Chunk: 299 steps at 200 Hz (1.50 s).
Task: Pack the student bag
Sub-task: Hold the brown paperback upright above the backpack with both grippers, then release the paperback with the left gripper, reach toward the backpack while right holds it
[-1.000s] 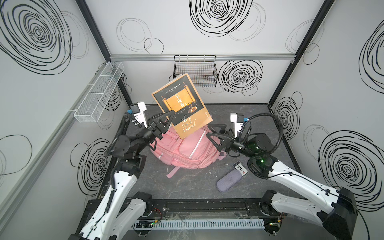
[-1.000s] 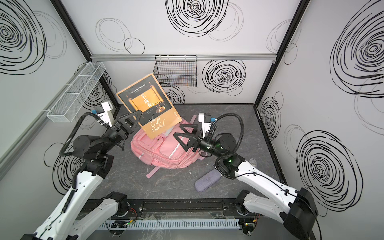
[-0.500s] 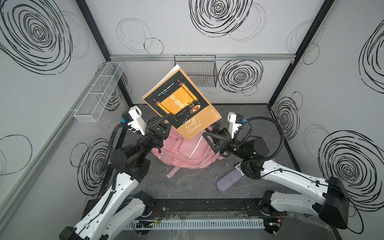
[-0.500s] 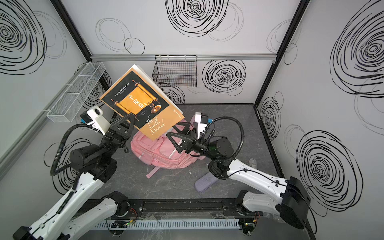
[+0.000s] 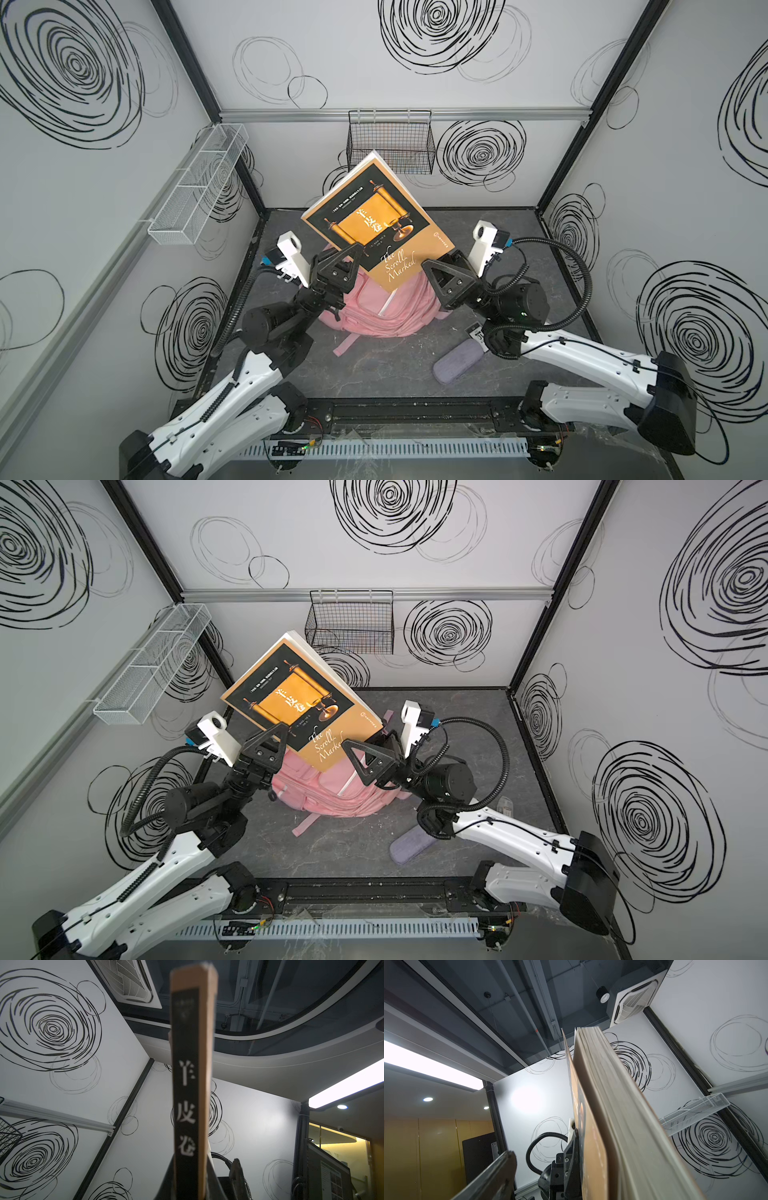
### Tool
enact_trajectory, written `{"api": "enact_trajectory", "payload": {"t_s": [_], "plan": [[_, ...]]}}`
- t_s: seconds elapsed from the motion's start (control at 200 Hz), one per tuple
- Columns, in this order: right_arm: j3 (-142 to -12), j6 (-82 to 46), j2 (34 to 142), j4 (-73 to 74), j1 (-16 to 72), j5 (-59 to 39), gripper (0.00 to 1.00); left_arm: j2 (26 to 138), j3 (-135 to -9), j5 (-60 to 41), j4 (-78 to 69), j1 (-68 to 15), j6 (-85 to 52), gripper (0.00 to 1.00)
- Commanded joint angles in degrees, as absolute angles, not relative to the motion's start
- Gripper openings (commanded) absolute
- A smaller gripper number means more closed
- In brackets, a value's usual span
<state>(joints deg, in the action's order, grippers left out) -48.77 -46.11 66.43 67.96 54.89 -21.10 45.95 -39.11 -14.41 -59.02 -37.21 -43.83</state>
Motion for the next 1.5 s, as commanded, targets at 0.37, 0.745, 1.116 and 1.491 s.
{"api": "enact_trajectory", "payload": {"t_s": [0.37,0.745,1.116,1.491], "plan": [[-50.84,-45.67,70.13,76.36,57.26,-20.17,0.67,45.46,-38.15,-1.34,-65.92,-45.82,-34.7,0.0],[-48.94,-44.28,68.7,77.09,57.54,-17.26,0.09,45.43,-37.73,1.0,-65.41,-50.71,-30.7,0.0],[-47.42,-42.04,65.95,75.15,57.64,-15.17,0.0,45.05,-37.45,2.81,-62.71,-51.99,-29.03,0.2],[-45.1,-31.93,55.44,57.94,57.48,-5.26,0.0,36.57,-39.63,11.64,-39.78,-52.04,-11.0,0.71]]}}
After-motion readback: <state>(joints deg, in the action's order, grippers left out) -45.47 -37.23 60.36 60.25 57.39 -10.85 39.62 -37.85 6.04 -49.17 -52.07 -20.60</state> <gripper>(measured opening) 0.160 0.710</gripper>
